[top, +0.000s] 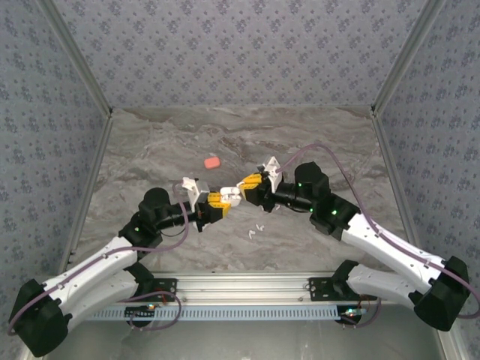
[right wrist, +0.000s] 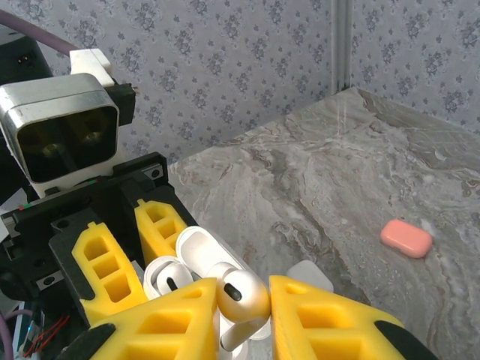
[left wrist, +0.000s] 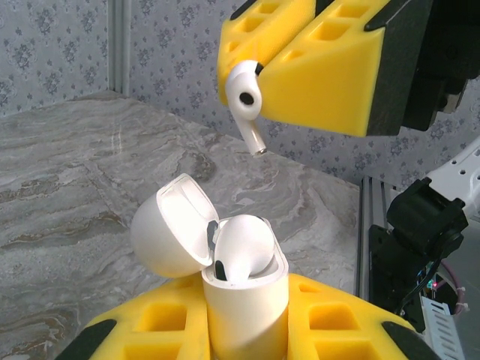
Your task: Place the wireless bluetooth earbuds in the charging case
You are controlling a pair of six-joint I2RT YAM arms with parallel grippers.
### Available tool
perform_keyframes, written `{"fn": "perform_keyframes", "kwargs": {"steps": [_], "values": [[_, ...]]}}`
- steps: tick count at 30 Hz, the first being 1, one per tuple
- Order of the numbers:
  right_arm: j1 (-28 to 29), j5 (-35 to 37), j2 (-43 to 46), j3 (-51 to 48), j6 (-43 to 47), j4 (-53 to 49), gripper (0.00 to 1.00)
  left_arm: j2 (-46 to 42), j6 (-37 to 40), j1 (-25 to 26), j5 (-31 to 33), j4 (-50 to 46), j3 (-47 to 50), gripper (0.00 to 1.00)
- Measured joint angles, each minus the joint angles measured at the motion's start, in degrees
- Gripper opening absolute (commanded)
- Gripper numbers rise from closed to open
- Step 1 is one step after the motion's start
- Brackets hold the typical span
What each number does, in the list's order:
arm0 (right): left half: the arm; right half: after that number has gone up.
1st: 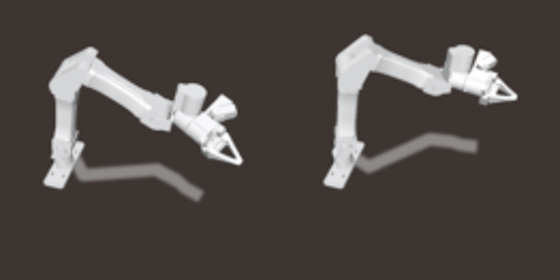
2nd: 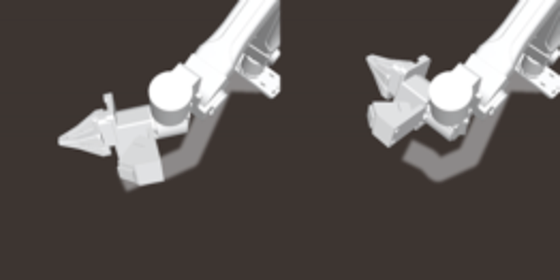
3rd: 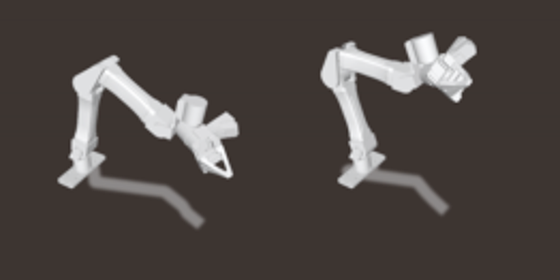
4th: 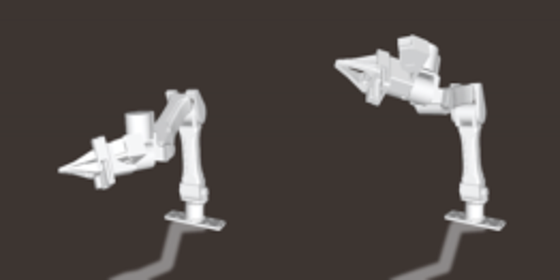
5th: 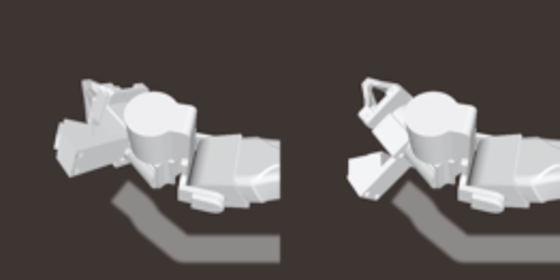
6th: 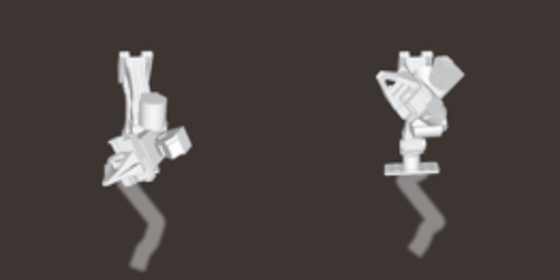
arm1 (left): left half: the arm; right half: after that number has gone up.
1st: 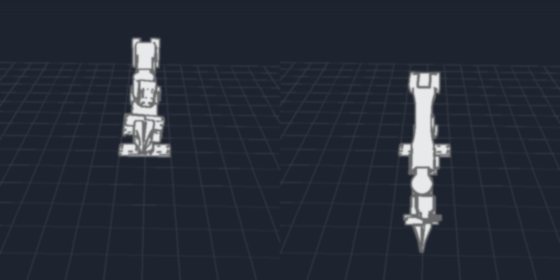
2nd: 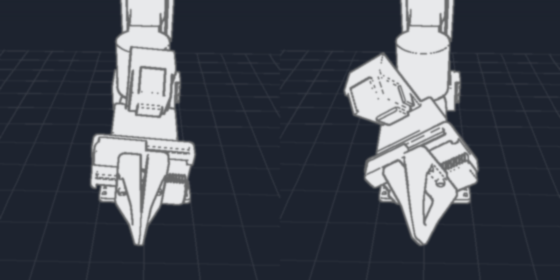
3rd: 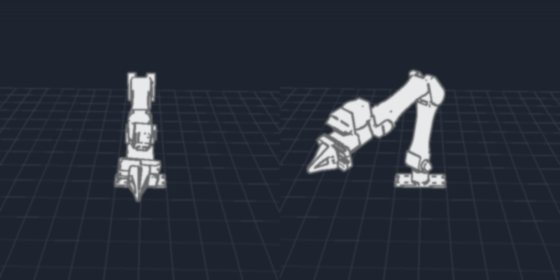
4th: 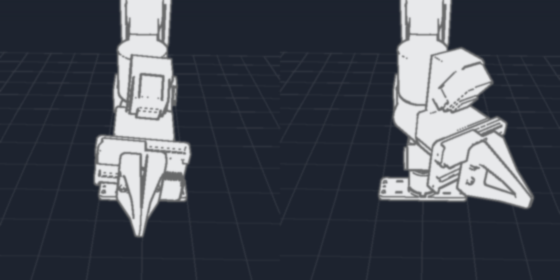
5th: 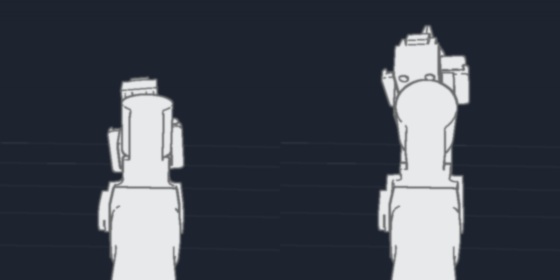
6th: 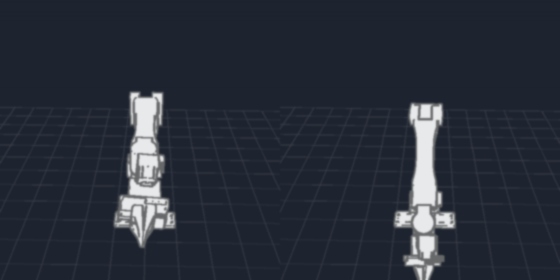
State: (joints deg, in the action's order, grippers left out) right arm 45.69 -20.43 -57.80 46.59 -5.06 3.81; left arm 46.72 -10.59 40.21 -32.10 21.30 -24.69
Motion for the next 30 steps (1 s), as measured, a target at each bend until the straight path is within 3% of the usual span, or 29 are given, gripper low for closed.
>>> {"fn": "perform_keyframes", "kwargs": {"steps": [30], "values": [[0.9, -3.0, -1.5, -3.0, -0.1, 1.1, 0.24, -0.2, 0.0, 0.0, -0.2, 0.0, 0.0, 0.0]]}}
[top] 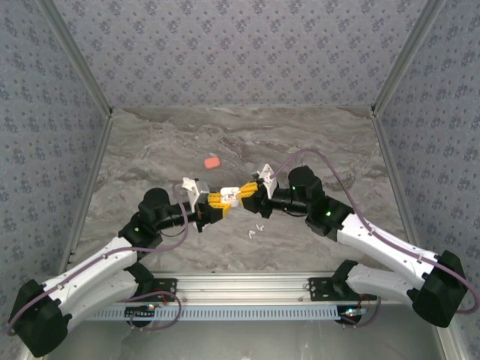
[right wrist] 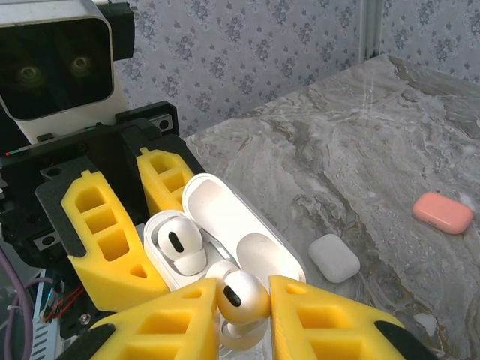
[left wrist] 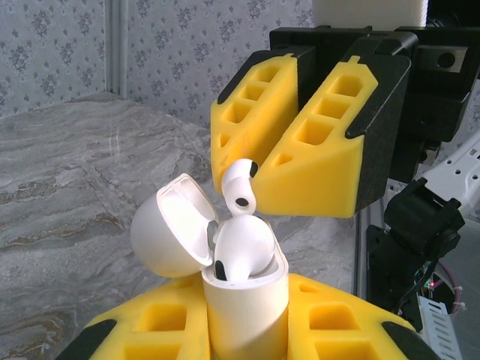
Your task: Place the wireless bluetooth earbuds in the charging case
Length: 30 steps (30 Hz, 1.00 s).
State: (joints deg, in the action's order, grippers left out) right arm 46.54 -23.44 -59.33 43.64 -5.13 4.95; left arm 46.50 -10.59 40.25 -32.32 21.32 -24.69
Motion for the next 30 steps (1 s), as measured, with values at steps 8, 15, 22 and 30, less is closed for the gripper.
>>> {"fn": "perform_keyframes", "kwargs": {"steps": [8, 15, 22, 30], "values": [[-0.3, -3.4, 0.0, -0.1, -0.8, 0.0, 0.37, 0.0, 0.0, 0.0, -0.3, 0.0, 0.0, 0.0], [-4.0, -7.3, 2.6, -0.1, -3.2, 0.1, 0.55, 0.0, 0.0, 0.0, -0.7, 0.6, 0.0, 0.0], [-7.1, -11.1, 2.5, -0.1, -7.5, 2.6, 0.86, 0.0, 0.0, 0.0, -1.3, 1.4, 0.0, 0.0], [-5.3, -16.1, -4.6, 1.7, -9.5, 2.8, 1.0, 0.0, 0.0, 0.2, -1.3, 1.4, 0.0, 0.0]]}}
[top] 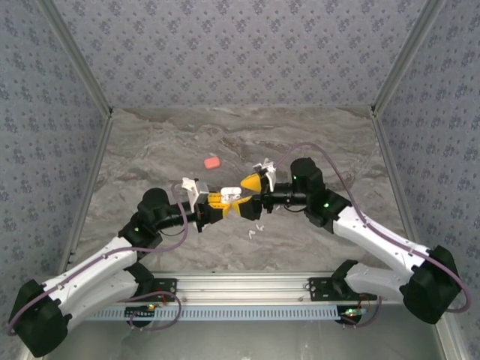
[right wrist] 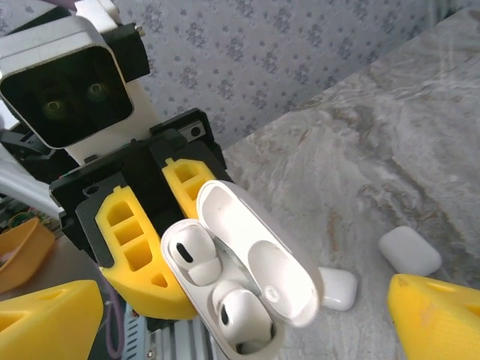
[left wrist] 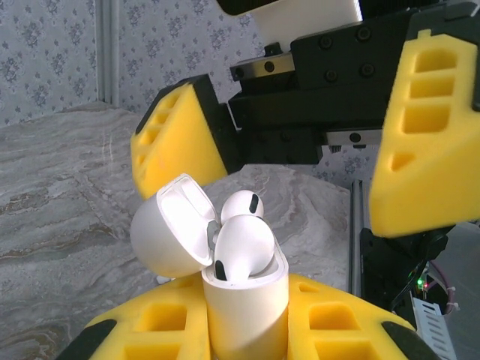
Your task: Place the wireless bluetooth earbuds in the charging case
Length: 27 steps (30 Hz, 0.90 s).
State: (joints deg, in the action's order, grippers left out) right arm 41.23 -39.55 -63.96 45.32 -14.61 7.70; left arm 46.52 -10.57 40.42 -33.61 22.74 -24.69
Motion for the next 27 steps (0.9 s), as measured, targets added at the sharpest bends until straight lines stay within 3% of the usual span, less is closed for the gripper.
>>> {"fn": "perform_keyframes", "kwargs": {"steps": [16, 22, 27], "values": [[1.2, -4.0, 3.8, 2.3, 1.2, -2.8, 0.92, 0.1, 0.0, 0.6, 0.3, -0.2, 0.0, 0.0], [1.3, -2.9, 4.7, 2.2, 2.2, -5.4, 1.0, 0.1, 0.0, 0.6, 0.2, -0.2, 0.0, 0.0], [1.0, -0.5, 4.4, 2.3, 2.7, -6.3, 1.0, 0.1, 0.1, 0.6, 0.2, -0.2, 0.0, 0.0]]}}
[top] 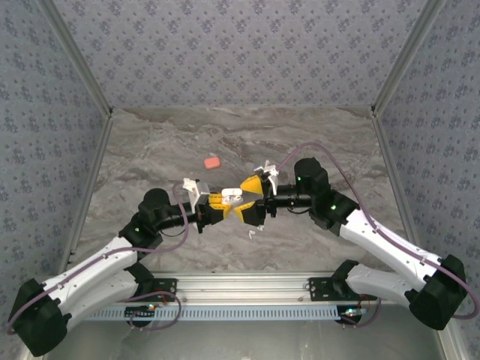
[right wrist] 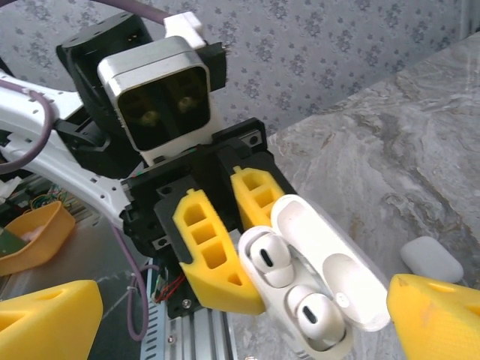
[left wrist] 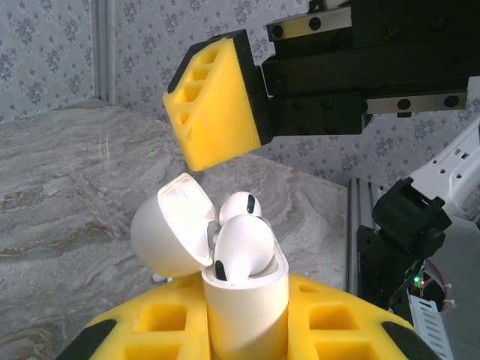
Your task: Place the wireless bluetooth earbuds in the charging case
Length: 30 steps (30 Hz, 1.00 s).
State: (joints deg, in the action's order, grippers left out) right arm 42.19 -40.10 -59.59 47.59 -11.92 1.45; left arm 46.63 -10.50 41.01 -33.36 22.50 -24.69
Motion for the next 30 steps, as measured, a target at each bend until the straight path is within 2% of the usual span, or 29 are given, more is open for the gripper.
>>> {"fn": "perform_keyframes", "kwargs": {"steps": [10, 18, 21, 26, 30], "values": [[-0.4, 1.0, -3.6, 0.5, 0.1, 0.0, 1.0, 0.0, 0.2, 0.0, 0.0, 0.0, 0.0, 0.0], [0.2, -3.5, -5.1, 1.6, -0.2, 0.0, 0.81, 0.0, 0.4, 0.0, -0.4, 0.3, 0.0, 0.0], [-0.1, -3.5, -4.6, 1.6, 0.0, -0.5, 0.77, 0.0, 0.6, 0.1, -0.8, 0.4, 0.0, 0.0], [0.0, -4.2, -2.1, 1.6, 0.6, -2.1, 0.77, 0.1, 0.6, 0.4, -0.5, 0.2, 0.0, 0.0], [0.6, -4.4, 0.3, 1.6, 1.0, -2.5, 0.81, 0.8, 0.6, 0.4, 0.1, 0.0, 0.0, 0.0]]}}
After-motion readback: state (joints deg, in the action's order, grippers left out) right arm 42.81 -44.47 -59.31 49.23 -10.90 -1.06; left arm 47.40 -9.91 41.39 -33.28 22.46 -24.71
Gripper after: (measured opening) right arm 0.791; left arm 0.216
